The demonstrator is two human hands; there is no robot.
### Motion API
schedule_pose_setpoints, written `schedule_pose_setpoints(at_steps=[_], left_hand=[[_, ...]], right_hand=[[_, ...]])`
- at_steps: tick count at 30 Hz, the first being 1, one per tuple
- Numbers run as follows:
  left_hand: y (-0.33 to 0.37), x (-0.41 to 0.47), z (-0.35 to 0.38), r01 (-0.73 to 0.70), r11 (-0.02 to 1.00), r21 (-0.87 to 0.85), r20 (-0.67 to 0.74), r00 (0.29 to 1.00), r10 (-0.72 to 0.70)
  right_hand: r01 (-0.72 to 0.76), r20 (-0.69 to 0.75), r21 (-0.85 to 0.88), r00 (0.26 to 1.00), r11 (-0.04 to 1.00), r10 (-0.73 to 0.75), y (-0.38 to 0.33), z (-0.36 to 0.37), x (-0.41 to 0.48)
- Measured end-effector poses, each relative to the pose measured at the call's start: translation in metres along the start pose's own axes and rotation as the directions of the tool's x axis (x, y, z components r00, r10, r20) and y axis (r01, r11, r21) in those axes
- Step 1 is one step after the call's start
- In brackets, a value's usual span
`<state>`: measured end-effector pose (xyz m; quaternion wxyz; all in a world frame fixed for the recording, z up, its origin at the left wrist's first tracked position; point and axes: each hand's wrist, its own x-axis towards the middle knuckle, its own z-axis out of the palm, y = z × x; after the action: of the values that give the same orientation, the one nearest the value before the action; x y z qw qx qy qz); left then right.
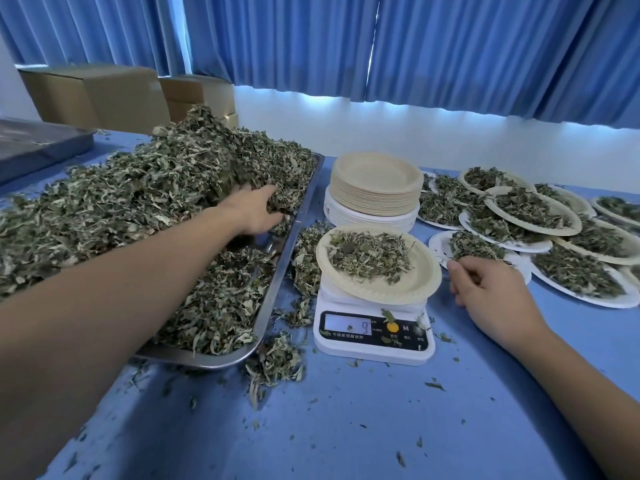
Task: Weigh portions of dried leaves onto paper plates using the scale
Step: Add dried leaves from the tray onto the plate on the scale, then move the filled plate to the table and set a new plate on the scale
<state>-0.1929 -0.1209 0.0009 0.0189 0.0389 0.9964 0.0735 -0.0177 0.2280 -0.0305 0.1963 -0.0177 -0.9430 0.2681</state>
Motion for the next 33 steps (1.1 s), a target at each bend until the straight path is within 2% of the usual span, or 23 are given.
schedule_pose_setpoints(at_steps=[3, 7, 11, 15, 17, 21, 24, 28, 30, 32, 33], left_hand=[[0.008, -0.005, 0.014, -0.017, 0.994, 0.109, -0.035, 0.999, 0.021], [0.018, -0.014, 0.005, -0.128, 0.986, 0.111, -0.154, 0.977, 0.144], [0.03, -0.024, -0.006, -0.132, 0.982, 0.137, -0.195, 0.968, 0.157], [0.04, -0.033, -0.015, -0.094, 0.993, 0.067, -0.155, 0.982, 0.104], [0.044, -0.037, -0.016, -0.114, 0.993, 0.004, -0.202, 0.973, 0.112], [0.052, -0.04, -0.019, -0.212, 0.932, -0.295, -0.321, 0.94, 0.113], [0.056, -0.043, -0.018, -0.176, 0.957, -0.23, -0.305, 0.947, 0.101], [0.059, -0.048, -0.02, -0.093, 0.991, -0.101, -0.352, 0.935, 0.052], [0.065, -0.051, -0.023, -0.17, 0.965, -0.198, -0.328, 0.939, 0.098], [0.074, -0.059, -0.02, -0.244, 0.909, -0.338, -0.245, 0.955, 0.166], [0.08, -0.064, -0.018, -0.264, 0.897, -0.353, -0.196, 0.959, 0.205]], right_hand=[[-0.001, 0.002, 0.008, 1.0, 1.0, 0.001, 0.0, 0.0, 0.001], [-0.003, 0.003, 0.022, 1.0, 1.0, 0.003, 0.003, 0.001, 0.002], [-0.004, 0.006, 0.037, 1.0, 0.999, 0.003, 0.005, 0.002, 0.002], [-0.021, 0.002, 0.091, 1.0, 0.996, 0.021, 0.004, 0.001, 0.001], [-0.039, 0.004, 0.188, 0.999, 0.981, 0.039, 0.001, 0.0, 0.001], [-0.14, 0.068, 0.471, 0.99, 0.871, 0.123, -0.008, -0.003, -0.001], [-0.176, 0.129, 0.537, 0.984, 0.825, 0.125, -0.013, -0.002, -0.003], [-0.236, 0.211, 0.57, 0.968, 0.787, 0.137, -0.016, -0.001, -0.005], [-0.273, 0.239, 0.601, 0.958, 0.751, 0.157, -0.017, -0.001, -0.005], [-0.316, 0.266, 0.634, 0.946, 0.706, 0.184, -0.019, -0.002, -0.004], [-0.342, 0.276, 0.651, 0.938, 0.678, 0.209, -0.022, -0.004, -0.005]])
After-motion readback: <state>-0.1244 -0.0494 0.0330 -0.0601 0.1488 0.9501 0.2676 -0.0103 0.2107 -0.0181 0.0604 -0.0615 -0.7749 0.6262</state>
